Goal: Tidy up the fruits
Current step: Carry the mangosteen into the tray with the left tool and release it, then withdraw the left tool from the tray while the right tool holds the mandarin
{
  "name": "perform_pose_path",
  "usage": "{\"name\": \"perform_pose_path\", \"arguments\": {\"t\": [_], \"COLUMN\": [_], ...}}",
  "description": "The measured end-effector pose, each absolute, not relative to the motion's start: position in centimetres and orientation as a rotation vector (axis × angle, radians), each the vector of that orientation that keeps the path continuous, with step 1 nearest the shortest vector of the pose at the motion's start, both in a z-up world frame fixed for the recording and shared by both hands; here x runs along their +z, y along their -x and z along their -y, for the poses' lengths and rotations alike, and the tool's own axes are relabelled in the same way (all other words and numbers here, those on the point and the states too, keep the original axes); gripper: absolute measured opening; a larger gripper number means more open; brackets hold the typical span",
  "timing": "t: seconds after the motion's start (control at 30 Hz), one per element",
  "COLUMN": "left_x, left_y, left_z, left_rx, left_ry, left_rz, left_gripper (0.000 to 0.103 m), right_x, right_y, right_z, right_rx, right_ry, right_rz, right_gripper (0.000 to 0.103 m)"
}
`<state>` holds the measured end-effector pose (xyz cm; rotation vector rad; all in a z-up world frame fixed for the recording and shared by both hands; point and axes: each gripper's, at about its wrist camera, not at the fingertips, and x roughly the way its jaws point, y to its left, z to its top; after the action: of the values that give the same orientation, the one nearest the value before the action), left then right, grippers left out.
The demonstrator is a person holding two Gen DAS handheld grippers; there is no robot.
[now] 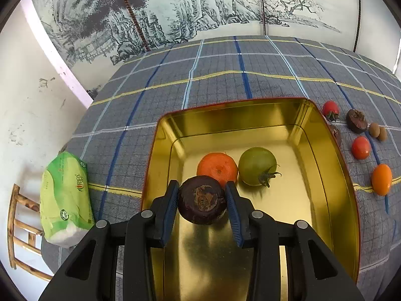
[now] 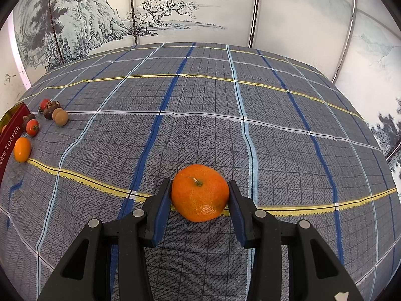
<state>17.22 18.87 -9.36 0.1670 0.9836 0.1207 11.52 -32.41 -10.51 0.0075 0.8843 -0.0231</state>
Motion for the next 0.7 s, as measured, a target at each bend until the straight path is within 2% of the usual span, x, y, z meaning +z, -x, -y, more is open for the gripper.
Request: {"name": "perform_pose_path", "arguments": {"t": [0.23,0.37,0.7], "left_x": [-8.3,-7.0,-4.0], "left_y": [-16.5,-15.5,-10.9], "left_z": [-18.6,-18.8,-17.3], "left_rx": [0.138,0.147,0.162], "left_ry": [-0.178,-0.165,-0.179], "left_rz": [-0.938,-0.892,-0.783], "left_gripper": [0.041,0.057,0.062], "right_x": [-10.5,-10.5,-10.3], "right_y": [-11.6,-11.6,-11.4], "right_z": [32.5,32.7,32.6], "right_rx": [-0.026,-0.031,-0.044], "right_ry": [-0.003,0.008,0.037], "right_rz": [-0.884,-0.884,-0.881], "right_gripper": [0.040,0.040,0.040]}}
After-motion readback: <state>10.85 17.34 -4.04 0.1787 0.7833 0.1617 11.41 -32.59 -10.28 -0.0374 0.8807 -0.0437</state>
